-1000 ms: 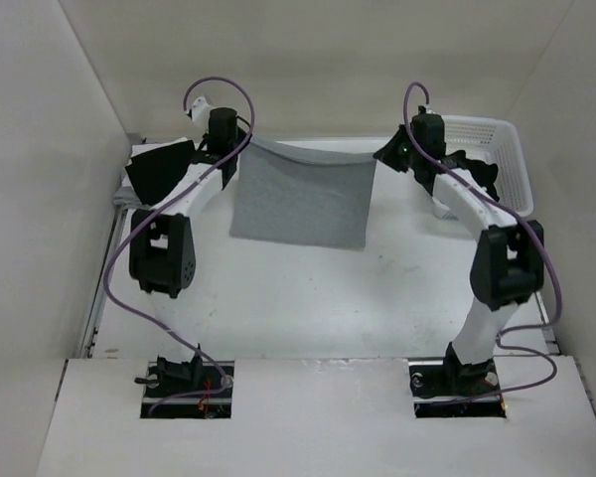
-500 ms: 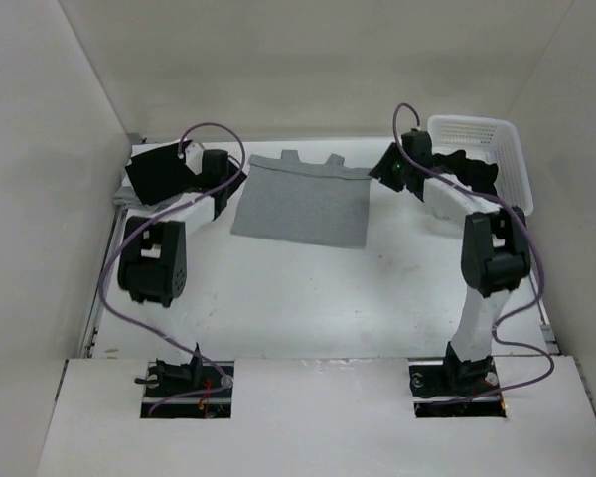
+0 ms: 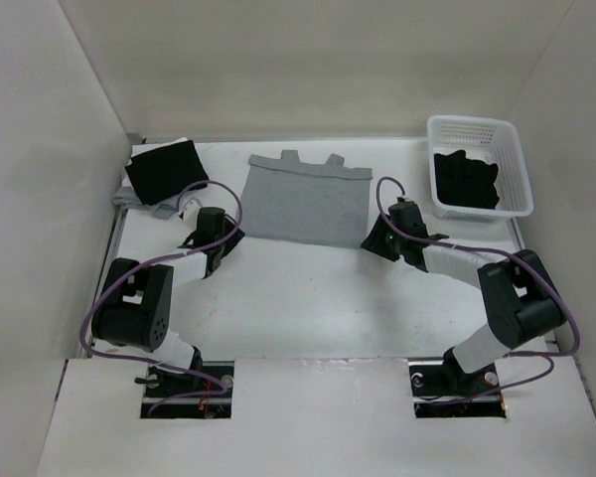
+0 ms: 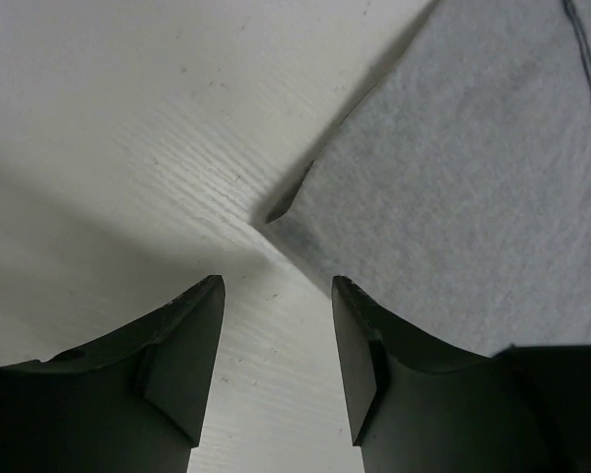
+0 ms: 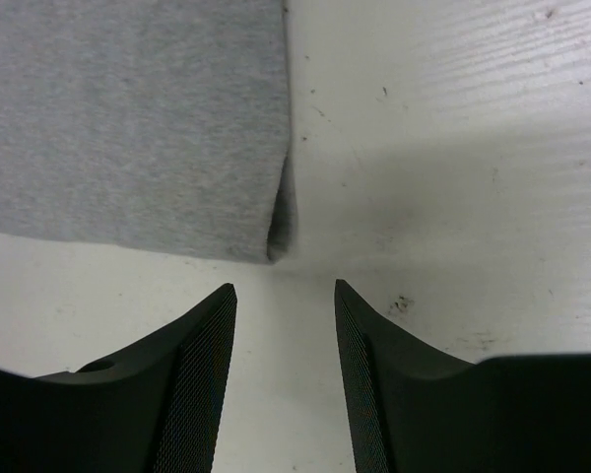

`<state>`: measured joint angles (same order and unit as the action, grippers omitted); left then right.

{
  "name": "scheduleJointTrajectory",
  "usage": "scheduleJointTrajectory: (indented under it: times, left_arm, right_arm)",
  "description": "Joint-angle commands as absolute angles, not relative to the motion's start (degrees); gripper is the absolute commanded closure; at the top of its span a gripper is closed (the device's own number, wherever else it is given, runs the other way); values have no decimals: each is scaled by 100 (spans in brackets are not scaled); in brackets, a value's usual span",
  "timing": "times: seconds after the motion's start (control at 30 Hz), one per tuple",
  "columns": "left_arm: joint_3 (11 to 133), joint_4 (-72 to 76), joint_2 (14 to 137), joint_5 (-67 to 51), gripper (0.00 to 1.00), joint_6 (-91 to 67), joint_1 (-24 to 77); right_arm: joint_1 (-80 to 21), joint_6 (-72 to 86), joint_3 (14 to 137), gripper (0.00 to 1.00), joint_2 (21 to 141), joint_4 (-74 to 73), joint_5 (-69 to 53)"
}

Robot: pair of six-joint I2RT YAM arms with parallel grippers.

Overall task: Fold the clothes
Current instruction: Fold the tank top

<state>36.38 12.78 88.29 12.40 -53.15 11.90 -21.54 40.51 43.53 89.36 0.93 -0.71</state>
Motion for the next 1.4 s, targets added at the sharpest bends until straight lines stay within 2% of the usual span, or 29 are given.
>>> scheduleJointTrajectory:
  times: [0.0,0.3,0.43,0.53,0.63,0.77,0.9,1.1,1.27,1.37]
  left_arm:
    - [3542,1696,8727,976,53,-5344,1077]
    - [3621,1907,9131,668,55,-5370,901]
    - [3735,2004,9368,659,64,-5414,892]
    - [3814,2118,9544,642,78,-5449,944]
    - [3823,2188,9641,668,85,-5511,953]
    - [3797,2259,9633,694,90,-5546,936]
    - [3700,2285,9510,800,93,-5502,918]
    - [3551,2434,9405,870,98,-5528,909]
    - [3226,2417,8519,914,100,-5528,953]
    - [3068,2094,7256,1028,100,-5493,1085]
  right_arm:
    - [-2219,4096,4333,51,8929,659,70]
    - [-2210,4175,4447,51,9184,853,35]
    - [-2219,4192,4535,52,9360,843,-26]
    - [-2219,4271,4544,57,9483,879,-70]
    - [-2219,4315,4553,59,9536,966,-114]
    - [-2184,4351,4632,67,9694,1002,-132]
    - [-2184,4385,4597,79,9659,1011,-97]
    - [-2201,4421,4465,91,9466,1160,-62]
    - [-2219,4377,4158,98,8756,1169,26]
    - [-2289,4255,3973,100,7826,819,202]
